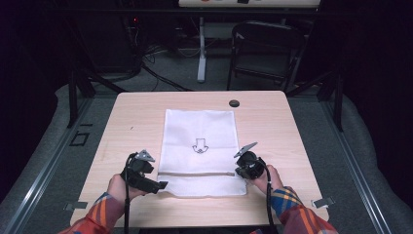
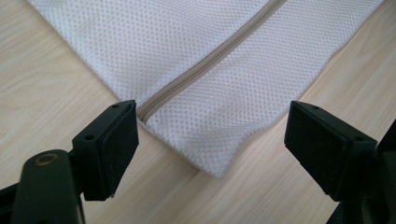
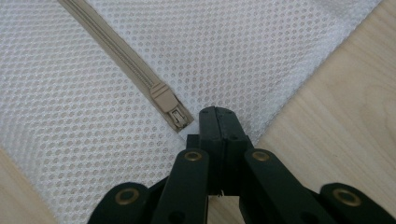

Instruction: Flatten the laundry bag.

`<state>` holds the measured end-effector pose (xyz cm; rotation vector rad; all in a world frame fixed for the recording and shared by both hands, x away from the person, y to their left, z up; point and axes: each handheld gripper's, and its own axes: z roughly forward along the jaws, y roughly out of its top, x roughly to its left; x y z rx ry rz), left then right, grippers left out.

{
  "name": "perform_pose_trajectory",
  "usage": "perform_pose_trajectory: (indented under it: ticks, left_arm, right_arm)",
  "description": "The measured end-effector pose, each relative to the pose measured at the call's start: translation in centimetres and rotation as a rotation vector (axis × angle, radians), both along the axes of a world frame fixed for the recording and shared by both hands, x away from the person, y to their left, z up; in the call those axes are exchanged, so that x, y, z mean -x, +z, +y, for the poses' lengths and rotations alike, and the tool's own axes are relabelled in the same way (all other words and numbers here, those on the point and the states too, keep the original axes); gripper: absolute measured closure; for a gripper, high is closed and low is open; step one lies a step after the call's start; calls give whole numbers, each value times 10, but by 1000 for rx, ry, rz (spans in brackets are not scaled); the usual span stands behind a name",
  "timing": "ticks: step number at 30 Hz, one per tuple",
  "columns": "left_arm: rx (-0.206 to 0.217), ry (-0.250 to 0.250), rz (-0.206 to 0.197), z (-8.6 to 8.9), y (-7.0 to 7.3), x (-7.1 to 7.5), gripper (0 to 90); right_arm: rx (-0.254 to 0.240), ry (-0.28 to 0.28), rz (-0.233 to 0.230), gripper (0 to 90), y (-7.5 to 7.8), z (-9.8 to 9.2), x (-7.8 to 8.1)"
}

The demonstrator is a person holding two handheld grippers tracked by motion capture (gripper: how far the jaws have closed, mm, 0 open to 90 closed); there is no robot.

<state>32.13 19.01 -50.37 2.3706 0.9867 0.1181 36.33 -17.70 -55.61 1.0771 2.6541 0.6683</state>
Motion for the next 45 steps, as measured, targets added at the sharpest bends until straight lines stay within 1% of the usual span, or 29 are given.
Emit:
perform_pose_trajectory:
  ticks: [1,4,5,6,7,10,11,14,17,18,20,21,24,26,28,30,32,33,35,36,37,38,39,42,43,45]
  left_arm:
    - [1,-5,-7,-2,1,-1,173]
    - [-18,-33,-22,-11,2,-5,165]
    - [-16,-44,-19,-14,2,-7,163]
    - [-23,-50,-25,-17,2,-10,162]
    - [-19,-55,-21,-20,1,-12,158]
    - [-22,-70,-28,-29,0,-18,155]
    - [-21,-82,-24,-33,0,-20,154]
    - [-19,-107,-37,-46,1,-25,154]
    - [-17,-139,-47,-62,0,-31,155]
    - [-20,-152,-52,-68,-1,-32,155]
    - [-17,-176,-54,-81,-2,-36,157]
    - [-6,-189,-55,-90,-3,-38,158]
    - [-5,-232,-65,-108,-5,-42,164]
    - [7,-263,-61,-122,-8,-44,165]
    - [3,-286,-63,-132,-10,-45,173]
    - [7,-311,-54,-145,-15,-48,198]
    - [7,-321,-51,-154,-19,-49,244]
    - [14,-335,-44,-159,-22,-50,270]
    - [15,-345,-48,-168,-27,-51,327]
    - [21,-354,-44,-172,-29,-51,361]
    - [16,-358,-41,-176,-32,-52,390]
    - [16,-364,-40,-179,-34,-53,416]
    - [26,-366,-36,-182,-37,-53,450]
    - [42,-374,-38,-189,-43,-55,550]
    - [43,-375,-36,-191,-45,-56,572]
    - [55,-381,-26,-195,-49,-58,633]
  right_arm:
    - [0,0,0,900,0,0,0]
    - [-10,-2,-1,900,-1,0,0]
    - [-11,-2,-1,900,-1,0,0]
    - [-11,-2,-1,900,-1,0,0]
    - [-12,-2,-1,900,-1,0,0]
    - [-12,0,-2,900,-1,-1,0]
    - [-11,1,-3,900,-1,0,0]
    - [-3,8,-2,900,0,0,0]
    - [-5,4,1,900,0,0,0]
    - [-12,0,-3,900,-1,0,0]
    - [-10,1,-1,900,-1,-1,0]
    - [-11,0,-1,900,-1,-1,0]
    - [-13,0,-1,900,-1,-1,0]
    - [-16,-2,-5,900,-1,-1,0]
    - [-24,-1,-2,900,-1,-1,0]
    - [-25,1,4,900,-1,-2,0]
    - [-30,-4,4,900,-1,-2,0]
    - [-31,-5,4,900,-1,-2,0]
    - [-30,-5,4,900,-1,-2,0]
    - [-23,-7,7,900,-1,-2,0]
    - [-23,-5,3,900,-1,-2,0]
    - [-31,-9,-1,900,-2,-2,0]
    - [-31,-8,2,900,-1,-3,0]
    - [-41,-12,7,900,-2,-4,0]
    - [-38,-9,8,900,-1,-5,-1]
    - [-51,-7,8,900,-2,-5,-1]
